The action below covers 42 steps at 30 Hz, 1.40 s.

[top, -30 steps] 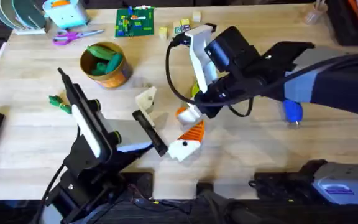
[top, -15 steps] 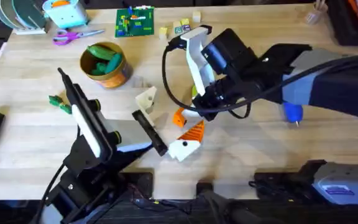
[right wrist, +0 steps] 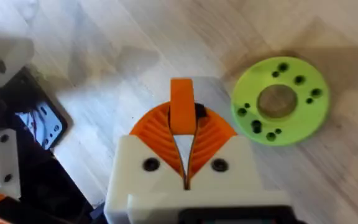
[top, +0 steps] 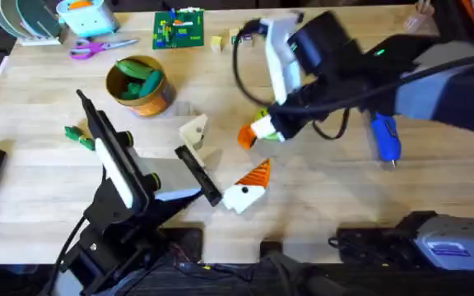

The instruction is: Pick up the gripper from the table and insert it into the empty holder that is missing its gripper. Then pick up a screw, insert it into the mounting hole, and use the screwdriver to tighten it. Finally, clean up the table by picking up the vegetable and placing it into the bucket.

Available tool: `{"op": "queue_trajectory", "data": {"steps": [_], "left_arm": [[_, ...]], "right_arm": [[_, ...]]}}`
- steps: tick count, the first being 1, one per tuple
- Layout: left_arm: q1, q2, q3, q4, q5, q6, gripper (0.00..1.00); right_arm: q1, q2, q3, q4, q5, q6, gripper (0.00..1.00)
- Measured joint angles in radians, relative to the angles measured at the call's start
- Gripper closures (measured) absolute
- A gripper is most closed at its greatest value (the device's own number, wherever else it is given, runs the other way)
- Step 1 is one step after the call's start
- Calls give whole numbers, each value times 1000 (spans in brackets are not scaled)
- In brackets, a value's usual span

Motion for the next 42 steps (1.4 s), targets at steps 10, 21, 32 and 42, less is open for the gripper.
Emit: {"op": "queue_trajectory", "data": {"steps": [10,21,32,42], "left_arm": [[0,0,0,0,0,0,9],[0,0,0,0,0,0,9],[0,0,0,0,0,0,9],[0,0,0,0,0,0,9]], "right_arm": [[-287,-314,73,-192,0,-1,992],[-652,-483,-161,-125,-349,-15,992],[-575,-195,-353,424,-888,341,992],[-360,34,-353,810,-1029,689,992]]}}
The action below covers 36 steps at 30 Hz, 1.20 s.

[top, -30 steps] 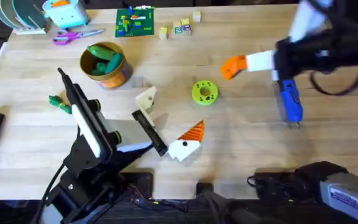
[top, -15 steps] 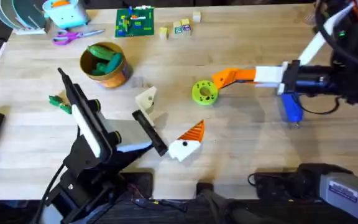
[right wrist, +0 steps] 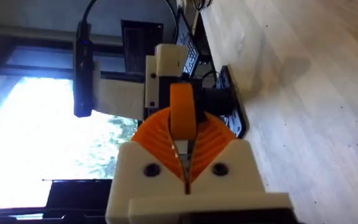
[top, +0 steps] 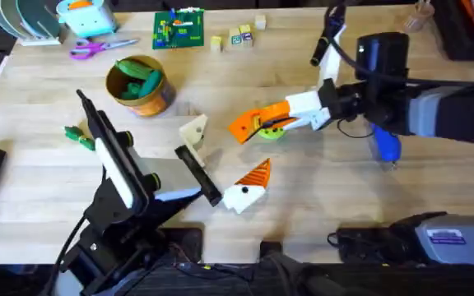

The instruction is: Pick up the gripper from the table and insert it into the empty holder that is missing its gripper. Then pick up a screw, insert it into the mounting hole, and use the screwdriver to tighten it. Finally, clean up the table by picking up the vegetable and placing it into the bucket.

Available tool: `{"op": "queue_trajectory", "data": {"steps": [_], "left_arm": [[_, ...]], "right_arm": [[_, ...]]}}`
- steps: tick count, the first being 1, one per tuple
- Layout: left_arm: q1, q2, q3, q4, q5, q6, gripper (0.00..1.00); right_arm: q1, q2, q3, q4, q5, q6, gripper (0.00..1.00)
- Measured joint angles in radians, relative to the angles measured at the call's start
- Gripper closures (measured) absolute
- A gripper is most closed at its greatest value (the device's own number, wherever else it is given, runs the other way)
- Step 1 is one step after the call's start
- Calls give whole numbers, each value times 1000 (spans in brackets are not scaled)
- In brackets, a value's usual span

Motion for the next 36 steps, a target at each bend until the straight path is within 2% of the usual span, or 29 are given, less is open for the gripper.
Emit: {"op": "queue_trajectory", "data": {"steps": [3,9,21,27,36], "left_arm": [[0,0,0,0,0,0,9],[0,0,0,0,1,0,9],[0,0,0,0,8,-60,9],[0,0,0,0,6,-61,9],[0,0,0,0,-6,-61,9]], "right_arm": [[31,45,0,82,-9,90,992],[62,94,28,107,-12,190,992],[111,103,73,117,29,267,992],[146,102,73,160,64,300,992],[152,102,73,218,86,368,992]]}}
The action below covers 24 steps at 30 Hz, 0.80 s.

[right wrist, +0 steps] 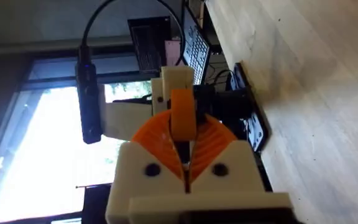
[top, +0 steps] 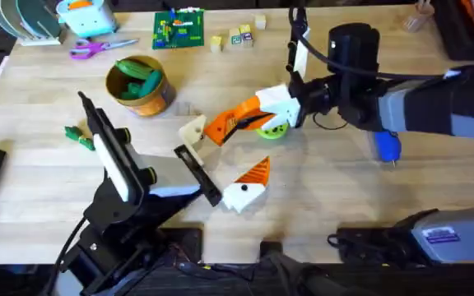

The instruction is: Pick up the gripper from the table and insert it into the empty holder that is missing its gripper. Then pick up a screw, insert it into the mounting hole, and use the screwdriver to tighten it. Finally, clean up the table by picking up the vegetable and placing it into the bucket.

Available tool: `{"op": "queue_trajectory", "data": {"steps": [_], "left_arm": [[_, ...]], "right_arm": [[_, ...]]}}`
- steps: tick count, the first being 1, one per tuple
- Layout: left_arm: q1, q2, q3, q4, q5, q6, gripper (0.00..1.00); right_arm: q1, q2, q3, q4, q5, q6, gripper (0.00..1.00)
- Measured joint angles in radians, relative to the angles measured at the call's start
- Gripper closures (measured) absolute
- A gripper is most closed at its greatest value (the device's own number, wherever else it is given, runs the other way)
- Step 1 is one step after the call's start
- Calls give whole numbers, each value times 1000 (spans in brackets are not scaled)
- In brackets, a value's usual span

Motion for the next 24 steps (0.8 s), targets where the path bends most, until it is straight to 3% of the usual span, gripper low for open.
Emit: {"op": "queue_trajectory", "data": {"steps": [8,15,24], "left_arm": [[2,0,0,-2,-21,-7,9],[6,-3,0,9,-43,-2,9],[6,-3,0,5,-64,0,9]], "right_arm": [[17,0,0,11,49,31,992],[37,1,0,172,91,106,993],[71,1,0,182,181,149,993]]}}
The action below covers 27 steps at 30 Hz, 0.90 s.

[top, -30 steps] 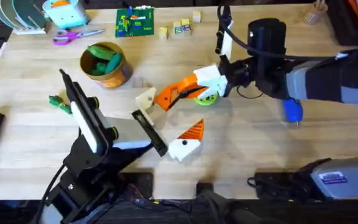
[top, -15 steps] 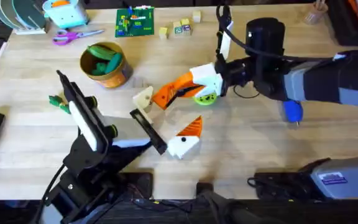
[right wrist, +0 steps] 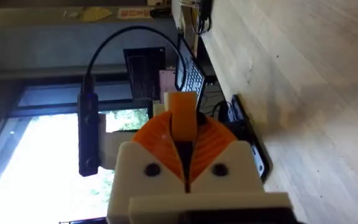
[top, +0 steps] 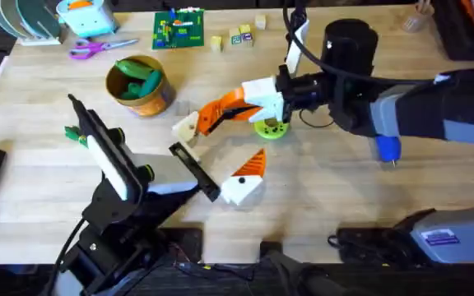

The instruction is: Pick up the gripper from the table and insert it into the empty holder that is missing its gripper. Then pick up a screw, insert it into the mounting hole, and use the screwdriver to tighten it. Finally, clean up the table by picking up the vegetable and placing it into the bucket.

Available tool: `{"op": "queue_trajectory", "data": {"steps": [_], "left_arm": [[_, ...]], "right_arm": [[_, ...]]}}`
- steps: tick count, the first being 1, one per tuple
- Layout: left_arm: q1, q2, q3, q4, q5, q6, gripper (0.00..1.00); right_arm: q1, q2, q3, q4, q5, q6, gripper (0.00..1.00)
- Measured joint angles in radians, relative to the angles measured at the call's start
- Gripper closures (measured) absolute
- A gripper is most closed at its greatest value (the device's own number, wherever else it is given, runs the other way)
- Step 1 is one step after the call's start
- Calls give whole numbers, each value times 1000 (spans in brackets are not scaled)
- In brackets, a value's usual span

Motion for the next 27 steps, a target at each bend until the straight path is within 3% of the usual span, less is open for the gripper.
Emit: {"op": "queue_trajectory", "data": {"steps": [10,27], "left_arm": [[19,0,0,-16,-107,-26,9],[19,0,-1,-9,-94,-39,9]], "right_arm": [[138,0,0,13,224,25,993],[187,0,0,16,276,36,993]]}}
